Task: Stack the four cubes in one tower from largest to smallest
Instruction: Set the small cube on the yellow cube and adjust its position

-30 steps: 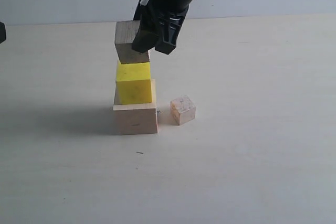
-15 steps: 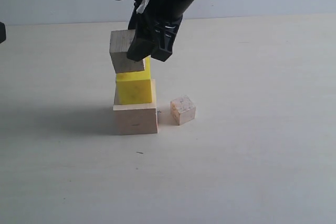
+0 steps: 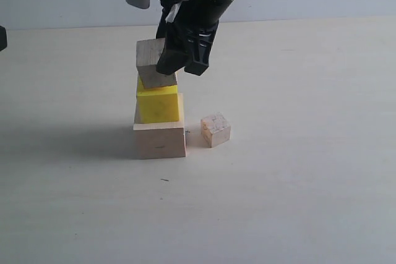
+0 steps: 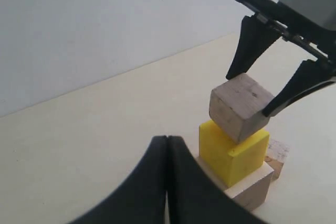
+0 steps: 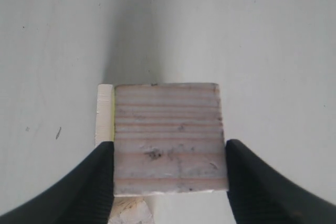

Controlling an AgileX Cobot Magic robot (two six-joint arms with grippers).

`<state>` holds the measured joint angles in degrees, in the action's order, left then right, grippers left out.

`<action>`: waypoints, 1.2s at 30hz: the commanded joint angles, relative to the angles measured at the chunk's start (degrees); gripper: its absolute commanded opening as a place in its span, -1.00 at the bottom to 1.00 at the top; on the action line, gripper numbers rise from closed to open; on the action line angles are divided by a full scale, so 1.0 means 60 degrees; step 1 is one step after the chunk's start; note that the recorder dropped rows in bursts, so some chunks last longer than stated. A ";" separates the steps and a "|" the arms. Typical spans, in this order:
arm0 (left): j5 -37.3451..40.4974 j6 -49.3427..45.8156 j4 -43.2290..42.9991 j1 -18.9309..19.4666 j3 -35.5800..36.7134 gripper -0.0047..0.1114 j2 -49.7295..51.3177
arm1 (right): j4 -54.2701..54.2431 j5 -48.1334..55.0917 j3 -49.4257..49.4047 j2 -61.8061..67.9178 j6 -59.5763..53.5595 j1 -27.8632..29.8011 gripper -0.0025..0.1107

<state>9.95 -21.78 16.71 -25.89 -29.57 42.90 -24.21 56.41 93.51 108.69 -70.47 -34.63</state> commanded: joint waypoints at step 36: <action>-0.0037 -0.0053 -0.0008 0.0023 0.0032 -0.92 0.0057 | -0.0308 -0.0143 0.0114 0.0046 -0.0227 0.0024 -0.85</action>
<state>9.95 -22.01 16.71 -25.89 -29.57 42.90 -25.14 56.20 93.51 109.09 -71.31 -34.63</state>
